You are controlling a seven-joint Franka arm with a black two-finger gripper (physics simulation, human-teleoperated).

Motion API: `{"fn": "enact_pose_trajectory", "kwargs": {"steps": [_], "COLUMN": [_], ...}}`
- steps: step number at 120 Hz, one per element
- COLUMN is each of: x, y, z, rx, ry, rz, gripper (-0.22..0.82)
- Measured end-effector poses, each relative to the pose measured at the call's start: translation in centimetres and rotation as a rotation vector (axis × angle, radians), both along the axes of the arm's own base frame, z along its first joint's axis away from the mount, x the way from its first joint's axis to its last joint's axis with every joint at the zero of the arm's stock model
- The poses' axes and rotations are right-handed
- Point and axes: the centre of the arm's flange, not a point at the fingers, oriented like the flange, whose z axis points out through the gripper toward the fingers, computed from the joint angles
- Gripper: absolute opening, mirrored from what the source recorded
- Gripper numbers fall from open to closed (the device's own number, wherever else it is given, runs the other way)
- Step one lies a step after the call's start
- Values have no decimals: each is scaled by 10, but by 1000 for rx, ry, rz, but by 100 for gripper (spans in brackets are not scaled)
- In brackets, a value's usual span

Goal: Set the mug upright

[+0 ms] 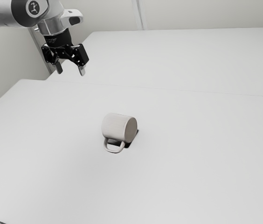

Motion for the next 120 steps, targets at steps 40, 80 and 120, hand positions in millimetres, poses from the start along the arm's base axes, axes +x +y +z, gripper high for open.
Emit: {"fn": "enact_pose_trajectory", "kwargs": {"steps": [40, 80, 120], "x": [13, 49, 68], "y": [-5, 56, 87], "z": [-12, -76, -142], "rx": [-2, -103, -235], "ry": [16, 114, 155], "rz": [-12, 52, 31], "gripper": [60, 60, 60]}}
